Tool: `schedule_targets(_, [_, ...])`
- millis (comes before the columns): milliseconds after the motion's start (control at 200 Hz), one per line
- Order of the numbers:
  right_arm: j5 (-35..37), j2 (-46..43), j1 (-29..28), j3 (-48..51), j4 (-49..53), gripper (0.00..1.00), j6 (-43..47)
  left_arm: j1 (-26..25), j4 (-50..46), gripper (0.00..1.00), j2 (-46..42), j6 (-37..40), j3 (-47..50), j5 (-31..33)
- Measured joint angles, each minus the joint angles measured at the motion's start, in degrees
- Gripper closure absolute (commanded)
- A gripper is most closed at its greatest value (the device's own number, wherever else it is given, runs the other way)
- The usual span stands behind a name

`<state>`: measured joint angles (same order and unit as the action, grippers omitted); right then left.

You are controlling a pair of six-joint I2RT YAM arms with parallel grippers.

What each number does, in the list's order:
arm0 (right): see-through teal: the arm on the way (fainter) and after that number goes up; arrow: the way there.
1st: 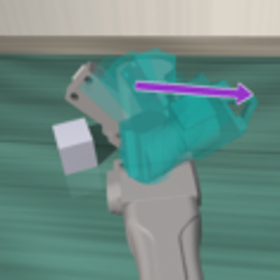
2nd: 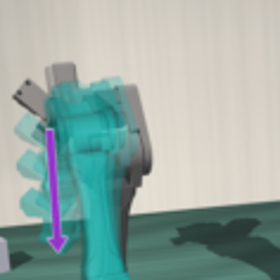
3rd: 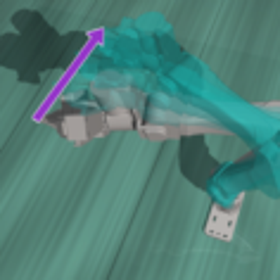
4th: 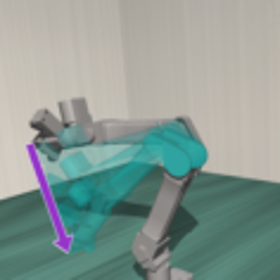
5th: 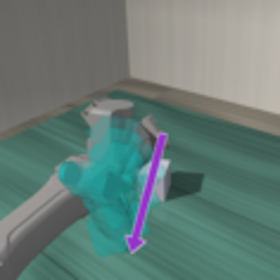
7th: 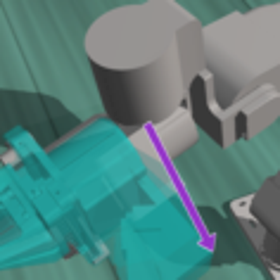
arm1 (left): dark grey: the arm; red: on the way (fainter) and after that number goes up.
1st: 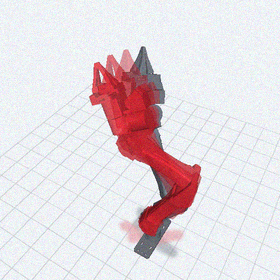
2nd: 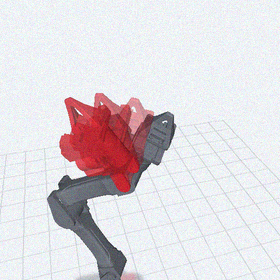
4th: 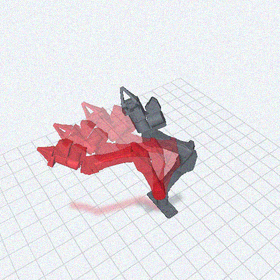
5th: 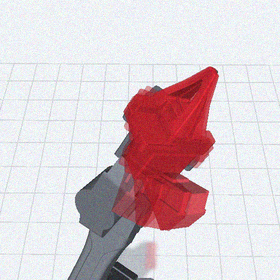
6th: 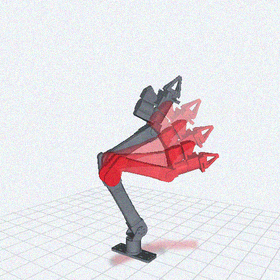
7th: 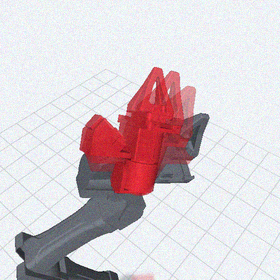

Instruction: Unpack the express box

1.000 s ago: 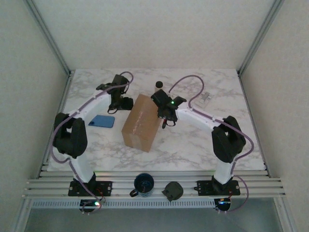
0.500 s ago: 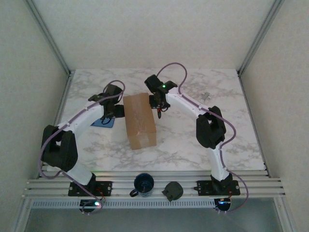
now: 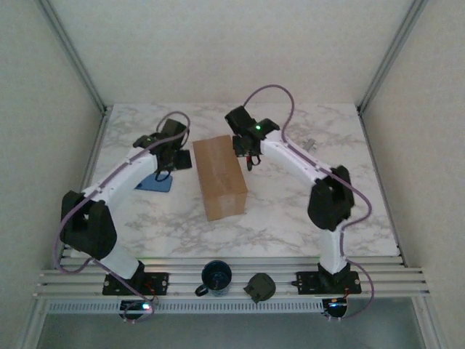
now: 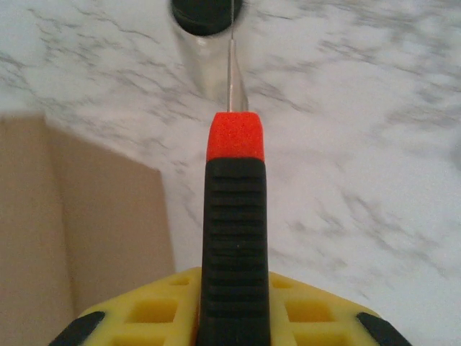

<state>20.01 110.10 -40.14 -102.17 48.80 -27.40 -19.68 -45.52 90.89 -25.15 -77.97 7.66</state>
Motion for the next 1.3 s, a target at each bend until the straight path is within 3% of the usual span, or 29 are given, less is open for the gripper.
schedule_targets(150, [3.9,-14.4,-1.2,13.0,0.3,1.0,-4.0,2.4,-0.4,0.22,0.9,0.0,-12.5,1.4])
schedule_targets(340, [6.6,-23.2,-2.7,27.7,0.9,1.0,-11.6,2.7,-0.3,0.22,10.9,1.5,-27.3,1.1])
schedule_targets(531, [8.0,-26.8,-13.6,35.5,3.7,1.0,-24.3,2.7,-3.0,0.24,29.8,4.9,-45.4,-1.7])
schedule_targets(616, [8.5,-26.5,-18.2,36.3,3.7,1.0,-30.4,2.6,-4.5,0.24,35.5,6.1,-49.0,-2.4])
schedule_targets(806, [9.0,-22.3,-21.2,35.9,3.8,1.0,-38.5,2.1,-6.6,0.25,38.6,8.3,-46.9,-4.3])
schedule_targets(1031, [9.3,-17.7,-21.1,31.7,5.4,1.0,-39.7,1.5,0.3,0.25,34.1,8.6,-32.4,-5.6])
schedule_targets(1302, [8.4,-14.6,-13.1,28.0,7.2,1.0,-32.7,3.7,6.5,0.25,24.5,8.4,-18.6,-2.6])
